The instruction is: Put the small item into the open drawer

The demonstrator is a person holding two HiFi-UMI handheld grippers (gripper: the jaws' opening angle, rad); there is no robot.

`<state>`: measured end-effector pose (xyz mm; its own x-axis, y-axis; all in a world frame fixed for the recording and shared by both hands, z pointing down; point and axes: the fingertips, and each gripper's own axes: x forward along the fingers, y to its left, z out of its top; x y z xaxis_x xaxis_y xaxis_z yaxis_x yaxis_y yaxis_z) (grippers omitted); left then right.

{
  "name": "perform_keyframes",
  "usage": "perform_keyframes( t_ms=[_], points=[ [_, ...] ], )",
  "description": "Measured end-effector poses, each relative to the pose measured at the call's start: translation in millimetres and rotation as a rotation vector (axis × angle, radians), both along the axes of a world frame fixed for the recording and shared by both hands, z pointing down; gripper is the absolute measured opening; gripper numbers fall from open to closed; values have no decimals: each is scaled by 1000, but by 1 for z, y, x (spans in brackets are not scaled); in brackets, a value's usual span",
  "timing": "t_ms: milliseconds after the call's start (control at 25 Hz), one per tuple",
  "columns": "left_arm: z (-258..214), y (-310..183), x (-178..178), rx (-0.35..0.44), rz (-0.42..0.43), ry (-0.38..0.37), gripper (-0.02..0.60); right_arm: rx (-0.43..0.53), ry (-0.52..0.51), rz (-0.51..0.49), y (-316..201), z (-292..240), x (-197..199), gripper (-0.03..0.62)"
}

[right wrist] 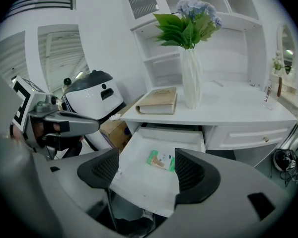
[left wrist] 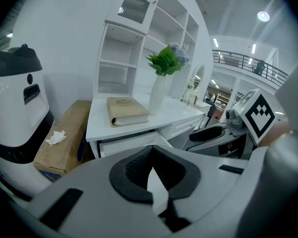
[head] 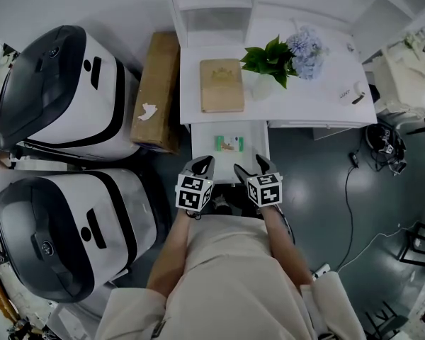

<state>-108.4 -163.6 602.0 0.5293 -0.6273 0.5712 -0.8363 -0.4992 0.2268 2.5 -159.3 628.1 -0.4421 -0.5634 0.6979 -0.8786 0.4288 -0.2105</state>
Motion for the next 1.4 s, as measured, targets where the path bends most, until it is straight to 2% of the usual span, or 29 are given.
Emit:
perform_keyframes(
  t_ms=[560, 1000, 1080, 1400],
  points=[
    [0, -5, 4, -10, 1, 3, 17, 0, -3, -25, -4, 3, -4, 352],
    [3, -3, 1, -12, -8, 0, 17, 18, -2, 34, -7, 3, 6, 229],
    [2, -2, 1, -11, -10, 2, 17, 23, -5, 53, -7, 3, 8, 176],
    [6, 1, 4, -15, -5, 4, 17, 10, 4, 100, -5, 6, 21, 46]
  ],
)
